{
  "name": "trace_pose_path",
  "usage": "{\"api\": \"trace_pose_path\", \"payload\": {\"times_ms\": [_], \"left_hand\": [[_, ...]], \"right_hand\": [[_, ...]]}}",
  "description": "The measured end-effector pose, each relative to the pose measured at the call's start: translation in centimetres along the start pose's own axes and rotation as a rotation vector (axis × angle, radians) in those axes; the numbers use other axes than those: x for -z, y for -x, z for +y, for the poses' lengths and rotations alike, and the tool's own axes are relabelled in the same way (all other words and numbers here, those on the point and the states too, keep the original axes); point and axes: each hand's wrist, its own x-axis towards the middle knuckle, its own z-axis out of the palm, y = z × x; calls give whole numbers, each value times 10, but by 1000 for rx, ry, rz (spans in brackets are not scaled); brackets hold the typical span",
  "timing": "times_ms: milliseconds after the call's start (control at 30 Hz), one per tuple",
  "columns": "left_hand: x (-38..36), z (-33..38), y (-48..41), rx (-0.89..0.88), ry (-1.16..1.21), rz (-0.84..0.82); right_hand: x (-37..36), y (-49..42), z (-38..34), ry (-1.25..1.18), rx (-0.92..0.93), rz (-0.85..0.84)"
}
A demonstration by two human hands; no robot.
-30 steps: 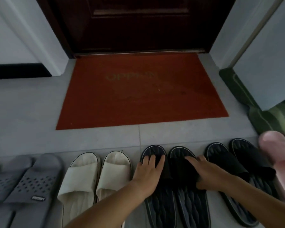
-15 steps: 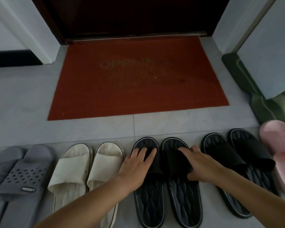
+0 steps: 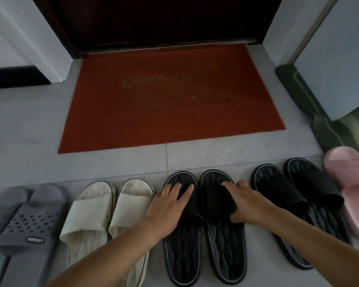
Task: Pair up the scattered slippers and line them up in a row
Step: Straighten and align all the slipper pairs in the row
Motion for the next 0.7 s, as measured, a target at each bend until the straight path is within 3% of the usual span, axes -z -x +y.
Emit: {"api": "trace_pose_path", "payload": {"times_ms": [700], "left_hand": [[9, 9, 0, 82, 5, -23]], "right_hand": [[7, -3, -8, 25, 8, -24]]}}
